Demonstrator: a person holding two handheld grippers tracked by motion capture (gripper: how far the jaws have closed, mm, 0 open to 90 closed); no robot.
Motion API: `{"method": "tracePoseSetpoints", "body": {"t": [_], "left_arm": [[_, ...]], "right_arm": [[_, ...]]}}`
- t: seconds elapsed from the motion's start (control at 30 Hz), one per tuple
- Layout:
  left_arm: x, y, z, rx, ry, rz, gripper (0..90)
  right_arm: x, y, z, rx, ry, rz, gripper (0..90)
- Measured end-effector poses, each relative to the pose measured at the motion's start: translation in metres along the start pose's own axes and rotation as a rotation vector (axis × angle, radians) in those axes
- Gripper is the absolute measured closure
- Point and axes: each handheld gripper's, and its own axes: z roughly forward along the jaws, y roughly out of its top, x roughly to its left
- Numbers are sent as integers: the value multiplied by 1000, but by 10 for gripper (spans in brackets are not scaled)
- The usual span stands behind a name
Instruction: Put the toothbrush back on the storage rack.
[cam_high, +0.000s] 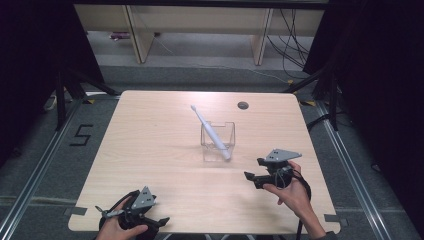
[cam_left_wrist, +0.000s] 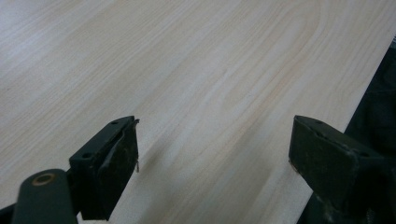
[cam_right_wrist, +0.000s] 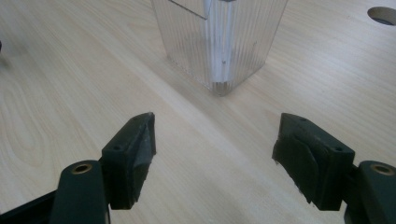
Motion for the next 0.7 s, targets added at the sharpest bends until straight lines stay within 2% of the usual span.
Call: {"method": "tracePoseSetpoints", "body": {"t": [0.03,0.07,0.1,0.13,0.17,0.4,0.43,0.5,0.6,0.63,0.67,0.7], "left_arm": [[0,0,0,0,0,0,152],[0,0,0,1,-1,0,152],[0,0,0,0,-1,0,152],[0,0,0,0,-1,0,152],[0,0,0,0,-1,0,151],[0,0,0,1,-2,-1,152],[0,0,0,2,-2,-2,152],[0,0,0,2,-2,-2,152],[0,0,0,2,-1,-3,152],[1,0,0,2,-2,-3,152],[1,0,0,2,-1,-4,152],[1,0,0,1,-1,-4,152]], "right_arm": [[-1,-1,0,-6,-5,-10,290],[0,-2,0,-6,-3,0,290],[2,-4,-1,4,-1,31,290],[1,-5,-1,2,-1,14,290],[2,-6,-1,1,1,24,289],[3,-14,-2,2,-3,-3,287],[5,-15,-2,6,-1,15,286],[4,-17,-2,13,15,8,285],[7,-20,-4,26,4,37,273],[5,-21,-3,11,1,-1,264],[8,-24,-4,22,2,39,238],[8,-24,-4,22,2,39,238]]}}
